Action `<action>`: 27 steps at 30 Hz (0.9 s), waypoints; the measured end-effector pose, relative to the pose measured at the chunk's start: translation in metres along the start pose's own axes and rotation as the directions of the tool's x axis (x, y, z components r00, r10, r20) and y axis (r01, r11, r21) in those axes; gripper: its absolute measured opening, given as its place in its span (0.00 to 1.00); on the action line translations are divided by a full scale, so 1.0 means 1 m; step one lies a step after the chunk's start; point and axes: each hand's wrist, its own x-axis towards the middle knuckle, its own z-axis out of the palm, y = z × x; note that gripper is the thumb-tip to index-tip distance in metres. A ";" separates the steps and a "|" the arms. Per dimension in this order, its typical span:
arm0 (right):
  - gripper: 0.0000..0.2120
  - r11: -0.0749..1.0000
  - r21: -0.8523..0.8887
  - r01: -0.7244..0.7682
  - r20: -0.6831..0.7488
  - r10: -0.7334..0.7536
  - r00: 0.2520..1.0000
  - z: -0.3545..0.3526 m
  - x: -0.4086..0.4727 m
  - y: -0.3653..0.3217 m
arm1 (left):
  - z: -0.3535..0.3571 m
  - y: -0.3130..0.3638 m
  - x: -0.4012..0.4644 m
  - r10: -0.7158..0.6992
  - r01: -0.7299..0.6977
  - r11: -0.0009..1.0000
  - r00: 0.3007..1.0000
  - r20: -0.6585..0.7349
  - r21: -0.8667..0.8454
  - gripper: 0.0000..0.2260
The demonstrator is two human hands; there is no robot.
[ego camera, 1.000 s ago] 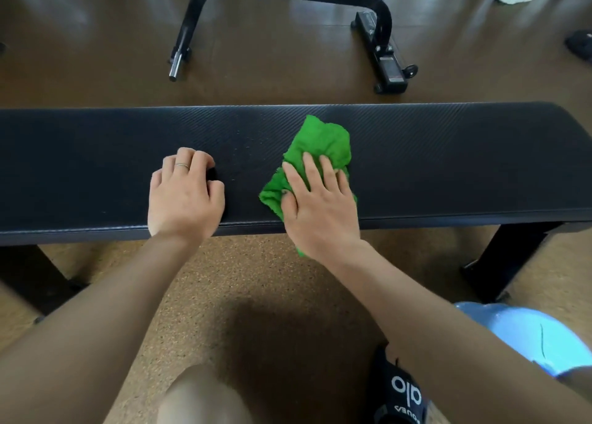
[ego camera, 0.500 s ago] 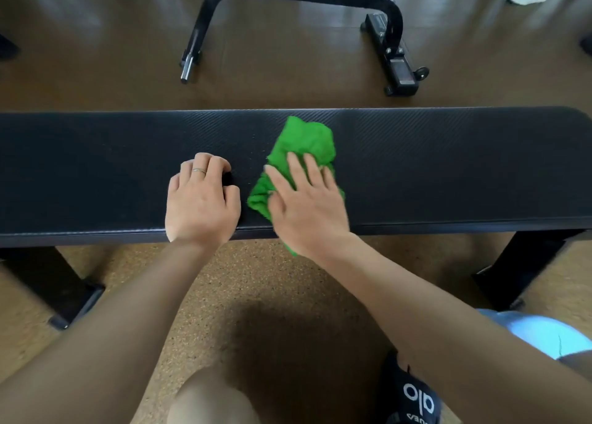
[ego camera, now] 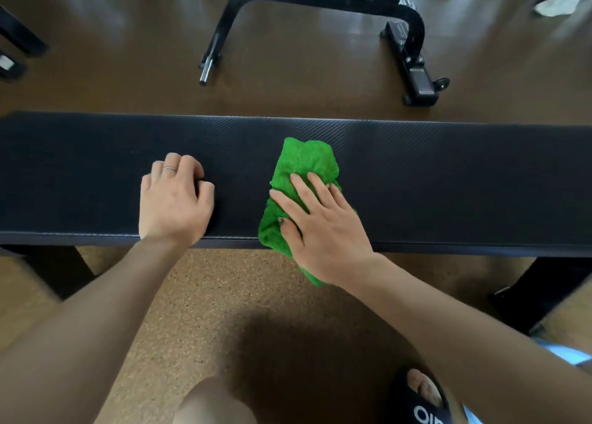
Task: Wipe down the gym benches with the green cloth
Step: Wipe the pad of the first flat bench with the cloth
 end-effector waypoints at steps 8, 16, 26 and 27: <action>0.27 0.997 0.046 -0.060 0.054 0.058 0.997 0.002 0.117 -0.008 | 0.006 -0.003 0.000 0.028 -0.028 0.999 0.999 -0.022 -0.045 0.11; 0.26 0.998 0.059 0.031 0.027 -0.033 0.999 0.014 0.144 -0.066 | 0.008 -0.007 -0.001 0.016 -0.019 0.998 0.999 -0.038 -0.058 0.09; 0.27 0.938 0.002 -0.346 -0.014 0.346 0.938 -0.016 0.142 0.099 | 0.008 -0.006 -0.004 0.018 -0.022 0.996 0.999 -0.043 -0.089 0.07; 0.27 0.925 0.001 -0.380 -0.021 0.380 0.925 -0.016 0.141 0.099 | 0.008 -0.005 -0.004 0.015 -0.019 0.996 0.999 -0.051 -0.088 0.07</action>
